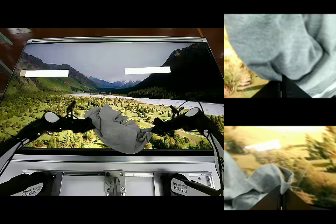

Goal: Fold the shirts.

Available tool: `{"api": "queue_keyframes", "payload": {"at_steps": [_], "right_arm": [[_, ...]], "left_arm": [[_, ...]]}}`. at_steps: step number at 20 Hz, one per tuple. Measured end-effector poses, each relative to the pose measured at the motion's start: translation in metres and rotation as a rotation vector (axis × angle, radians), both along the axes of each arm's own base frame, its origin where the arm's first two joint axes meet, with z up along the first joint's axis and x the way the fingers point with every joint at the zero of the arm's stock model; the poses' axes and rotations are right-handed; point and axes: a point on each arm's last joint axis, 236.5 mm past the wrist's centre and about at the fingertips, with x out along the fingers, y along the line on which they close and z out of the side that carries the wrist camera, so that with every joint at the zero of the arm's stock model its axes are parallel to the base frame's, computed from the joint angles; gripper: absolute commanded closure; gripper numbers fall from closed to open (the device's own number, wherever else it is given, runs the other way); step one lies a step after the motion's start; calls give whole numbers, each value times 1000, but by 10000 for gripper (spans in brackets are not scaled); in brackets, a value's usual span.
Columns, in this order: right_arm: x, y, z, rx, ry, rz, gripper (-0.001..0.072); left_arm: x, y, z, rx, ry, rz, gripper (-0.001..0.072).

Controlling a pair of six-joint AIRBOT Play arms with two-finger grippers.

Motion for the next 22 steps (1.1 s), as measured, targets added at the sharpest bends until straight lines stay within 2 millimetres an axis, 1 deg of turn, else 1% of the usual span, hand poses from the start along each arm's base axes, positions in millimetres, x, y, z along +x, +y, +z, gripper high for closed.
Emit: {"api": "queue_keyframes", "payload": {"at_steps": [1, 2, 3, 4, 5, 6, 7, 8, 9, 10, 11, 12, 13, 14, 15, 16, 17, 18, 19, 21, 22], "right_arm": [[10, 0, 17, -6, -65, 48, 656], [21, -2, 37, -19, -139, 89, 656], [35, -5, 66, -45, -241, 128, 656], [49, -7, 98, -74, -347, 155, 656], [62, -10, 136, -106, -468, 171, 656], [73, -10, 182, -141, -606, 180, 655], [80, -8, 233, -165, -756, 171, 656], [81, -4, 282, -177, -899, 155, 655], [76, 4, 334, -175, -1049, 134, 655], [67, 12, 380, -164, -1184, 110, 656], [53, 20, 426, -151, -1318, 83, 656], [38, 23, 462, -148, -1423, 62, 656], [21, 27, 492, -146, -1514, 47, 656], [5, 29, 513, -149, -1576, 37, 656], [-10, 29, 529, -157, -1620, 27, 655], [-21, 28, 538, -172, -1644, 16, 655], [-28, 26, 540, -191, -1644, 13, 656], [-32, 23, 538, -214, -1631, 11, 655], [-35, 19, 536, -235, -1618, -1, 655], [-34, 11, 530, -265, -1578, -28, 655], [-30, 8, 525, -273, -1553, -35, 655]], "left_arm": [[12, 7, 21, 14, -74, -6, 672], [26, 15, 48, 29, -162, -7, 672], [43, 25, 87, 45, -286, -2, 671], [57, 34, 132, 62, -419, 4, 672], [65, 43, 181, 72, -547, 15, 671], [70, 51, 236, 72, -684, 37, 671], [68, 59, 297, 65, -831, 64, 671], [59, 66, 352, 53, -957, 90, 671], [44, 72, 406, 28, -1079, 118, 671], [25, 76, 453, -4, -1179, 137, 671], [7, 80, 489, -32, -1259, 151, 671], [-13, 84, 522, -60, -1333, 165, 671], [-30, 87, 545, -81, -1388, 175, 671], [-45, 91, 564, -94, -1437, 182, 671], [-56, 94, 576, -95, -1471, 187, 671], [-64, 97, 582, -80, -1495, 187, 671], [-69, 99, 583, -50, -1506, 179, 671], [-70, 101, 578, -6, -1500, 164, 671], [-68, 103, 568, 40, -1474, 146, 671], [-58, 107, 536, 147, -1380, 103, 671], [-52, 109, 514, 196, -1315, 77, 671]]}}
